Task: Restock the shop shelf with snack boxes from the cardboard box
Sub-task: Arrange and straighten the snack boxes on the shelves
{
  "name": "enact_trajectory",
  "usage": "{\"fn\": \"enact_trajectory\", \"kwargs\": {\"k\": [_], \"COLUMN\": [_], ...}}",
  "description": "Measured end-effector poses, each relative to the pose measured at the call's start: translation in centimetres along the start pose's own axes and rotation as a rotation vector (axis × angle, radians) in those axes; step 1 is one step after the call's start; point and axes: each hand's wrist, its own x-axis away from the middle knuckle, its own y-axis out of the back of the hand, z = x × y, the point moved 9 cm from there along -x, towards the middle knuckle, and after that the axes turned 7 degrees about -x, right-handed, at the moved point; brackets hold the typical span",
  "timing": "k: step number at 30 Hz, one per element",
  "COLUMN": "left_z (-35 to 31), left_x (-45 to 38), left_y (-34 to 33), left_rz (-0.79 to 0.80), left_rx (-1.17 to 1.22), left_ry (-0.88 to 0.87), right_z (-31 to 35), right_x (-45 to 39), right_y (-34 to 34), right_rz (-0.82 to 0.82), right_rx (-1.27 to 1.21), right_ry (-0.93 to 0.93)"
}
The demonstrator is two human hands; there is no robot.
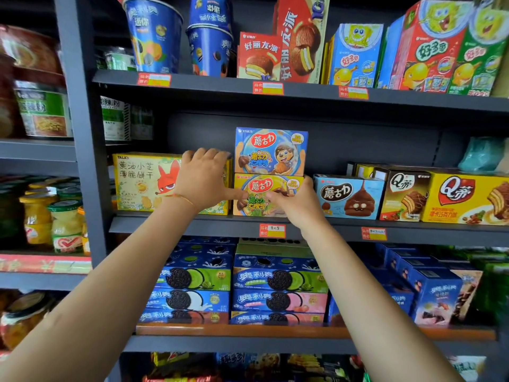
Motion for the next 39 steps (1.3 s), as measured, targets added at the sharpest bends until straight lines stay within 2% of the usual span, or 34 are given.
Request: {"fn": "enact_trajectory", "kwargs": {"k": [27, 33, 39], "left_z": [-0.2, 1.7, 2.5], "left_x": [0.1, -0.5, -0.7], "left_y": [0.1, 1.2, 0.2], "left_rz": [0.011, 0.072, 0.208], "left_rx": [-0.047, 0.004, 0.008], "left_ry": [-0.009, -0.014, -0.002], "right_z": [0.3, 0.9, 2.9], "right_x": [0.1, 0.0, 0.5], "right_y": [-1.2, -0.5, -0.3], "right_rz": [-0.006, -0.043, -0.085], "right_rx": [-0.029, -0.048, -0.041], "right_ry": [0.041, 0.096, 0.198]}}
